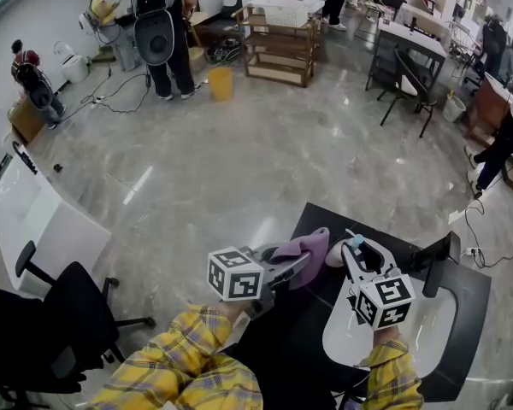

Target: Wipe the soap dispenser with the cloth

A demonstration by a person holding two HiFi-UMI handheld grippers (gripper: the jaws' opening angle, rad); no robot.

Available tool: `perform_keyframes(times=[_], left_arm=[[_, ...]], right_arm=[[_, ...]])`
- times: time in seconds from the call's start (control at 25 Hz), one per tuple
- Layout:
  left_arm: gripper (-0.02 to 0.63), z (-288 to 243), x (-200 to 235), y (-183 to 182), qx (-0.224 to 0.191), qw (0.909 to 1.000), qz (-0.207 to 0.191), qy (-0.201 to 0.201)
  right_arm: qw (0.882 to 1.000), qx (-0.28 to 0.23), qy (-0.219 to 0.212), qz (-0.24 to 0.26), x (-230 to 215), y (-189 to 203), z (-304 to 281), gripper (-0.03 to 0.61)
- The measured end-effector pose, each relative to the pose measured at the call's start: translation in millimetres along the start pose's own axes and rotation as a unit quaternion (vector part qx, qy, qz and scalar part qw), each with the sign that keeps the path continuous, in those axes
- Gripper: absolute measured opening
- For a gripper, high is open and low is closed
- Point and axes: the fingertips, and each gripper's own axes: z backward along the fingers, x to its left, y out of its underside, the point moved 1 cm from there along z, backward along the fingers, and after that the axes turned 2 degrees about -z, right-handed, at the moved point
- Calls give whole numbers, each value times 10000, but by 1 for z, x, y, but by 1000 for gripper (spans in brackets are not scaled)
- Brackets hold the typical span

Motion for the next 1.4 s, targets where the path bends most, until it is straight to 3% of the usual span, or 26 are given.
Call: perform_keyframes(times=[0.84, 1.4], left_arm=[[87, 0, -1, -9, -244, 9996, 131, 45], [87, -7, -4, -14, -340, 9992, 191, 42]], right_arm=[[9861, 12, 1515, -676, 1, 0, -2, 109], [9718, -206, 2131, -990, 1, 0, -2, 110]])
